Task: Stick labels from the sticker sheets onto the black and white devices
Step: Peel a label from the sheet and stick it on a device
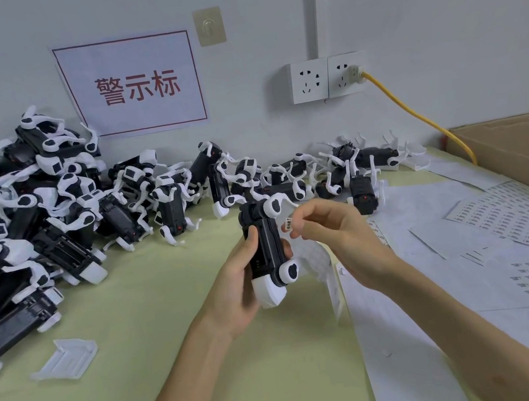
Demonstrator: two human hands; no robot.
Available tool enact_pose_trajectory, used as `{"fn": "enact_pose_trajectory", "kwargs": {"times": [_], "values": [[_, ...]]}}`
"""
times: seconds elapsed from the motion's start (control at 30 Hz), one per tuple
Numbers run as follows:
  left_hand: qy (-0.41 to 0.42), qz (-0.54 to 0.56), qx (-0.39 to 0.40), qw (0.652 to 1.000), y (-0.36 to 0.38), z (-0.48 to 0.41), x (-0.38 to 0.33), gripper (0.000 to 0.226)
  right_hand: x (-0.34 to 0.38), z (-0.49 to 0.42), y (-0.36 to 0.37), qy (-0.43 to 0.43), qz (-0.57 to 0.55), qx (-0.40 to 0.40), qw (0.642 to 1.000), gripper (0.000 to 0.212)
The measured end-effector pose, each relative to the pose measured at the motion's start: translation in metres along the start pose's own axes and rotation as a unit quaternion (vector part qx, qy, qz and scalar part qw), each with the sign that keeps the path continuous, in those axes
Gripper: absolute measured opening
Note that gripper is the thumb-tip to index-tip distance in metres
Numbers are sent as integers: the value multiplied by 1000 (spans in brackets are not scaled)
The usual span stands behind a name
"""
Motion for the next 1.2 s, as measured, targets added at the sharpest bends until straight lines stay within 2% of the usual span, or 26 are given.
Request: {"fn": "enact_pose_trajectory", "kwargs": {"times": [0.1, 0.27, 0.43, 0.67, 0.93, 1.07, 1.2], "values": [[13, -16, 19, 1000, 2, 1, 0, 52, -2, 1, 1, -6, 11, 12, 1000, 8], [20, -34, 1, 999, 2, 0, 1, 61, -3, 1, 2, 29, 17, 14, 999, 8], [15, -26, 0, 1000, 3, 1, 3, 50, -4, 2, 2, 54, 14, 20, 998, 11], [9, -4, 1, 1000, 5, 2, 2, 48, -8, 3, 6, 56, 7, 25, 998, 19], [15, -10, 7, 1000, 6, 3, 0, 47, -6, 3, 6, 44, 2, 26, 999, 16], [19, -27, 0, 999, 6, 2, 2, 35, -4, 3, 6, 39, 9, 18, 999, 18], [23, -44, -7, 999, 5, 1, 3, 35, -5, 4, 6, 34, 20, -10, 999, 18]]}}
Point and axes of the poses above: each hand's wrist, its own z-axis away from the middle knuckle, its own y-axis out of the palm, x = y × z, the point moved 4 cm from there along -z, towards the middle knuckle, and after that the axes turned 13 degrees about -x, right-handed, at the moved point
